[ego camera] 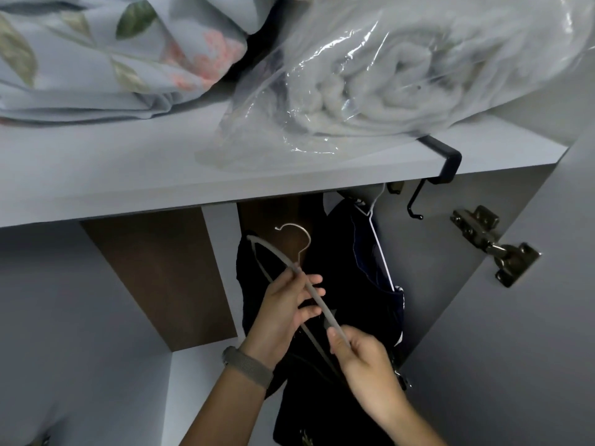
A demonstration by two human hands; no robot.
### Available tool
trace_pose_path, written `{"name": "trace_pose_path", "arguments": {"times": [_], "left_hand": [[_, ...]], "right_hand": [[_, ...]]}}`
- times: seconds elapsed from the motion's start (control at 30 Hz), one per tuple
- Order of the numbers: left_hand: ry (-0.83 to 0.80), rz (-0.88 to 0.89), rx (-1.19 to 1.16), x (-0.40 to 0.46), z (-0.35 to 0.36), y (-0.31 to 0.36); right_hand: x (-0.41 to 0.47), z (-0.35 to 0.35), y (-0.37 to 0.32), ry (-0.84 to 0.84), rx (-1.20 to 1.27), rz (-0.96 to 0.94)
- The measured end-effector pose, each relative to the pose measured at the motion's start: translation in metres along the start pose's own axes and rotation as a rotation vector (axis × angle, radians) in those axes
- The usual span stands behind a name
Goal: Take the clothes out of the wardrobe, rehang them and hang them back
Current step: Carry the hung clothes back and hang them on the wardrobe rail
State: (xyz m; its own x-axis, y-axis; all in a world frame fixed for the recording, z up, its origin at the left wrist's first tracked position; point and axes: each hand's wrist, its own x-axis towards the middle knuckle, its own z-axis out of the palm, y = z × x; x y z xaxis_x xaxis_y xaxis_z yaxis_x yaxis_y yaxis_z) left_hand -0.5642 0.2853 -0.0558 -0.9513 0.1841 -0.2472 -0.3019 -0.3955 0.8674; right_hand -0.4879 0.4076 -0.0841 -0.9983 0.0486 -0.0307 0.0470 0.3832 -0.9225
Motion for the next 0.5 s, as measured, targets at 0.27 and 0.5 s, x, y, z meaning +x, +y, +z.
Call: {"name": "trace_pose_path", "arguments": {"times": [0.27,0.5], "left_hand": [[0.075,0.098,0.326,-0.006,-0.003,0.003],[0.136,0.072,0.319,-0.021,-0.019,0.003]], "right_hand": [[0.053,-0.032,0.012,0.186,0.199,0.097],[0.11,-0.076,-0.015,0.342,0.23,0.131]]}}
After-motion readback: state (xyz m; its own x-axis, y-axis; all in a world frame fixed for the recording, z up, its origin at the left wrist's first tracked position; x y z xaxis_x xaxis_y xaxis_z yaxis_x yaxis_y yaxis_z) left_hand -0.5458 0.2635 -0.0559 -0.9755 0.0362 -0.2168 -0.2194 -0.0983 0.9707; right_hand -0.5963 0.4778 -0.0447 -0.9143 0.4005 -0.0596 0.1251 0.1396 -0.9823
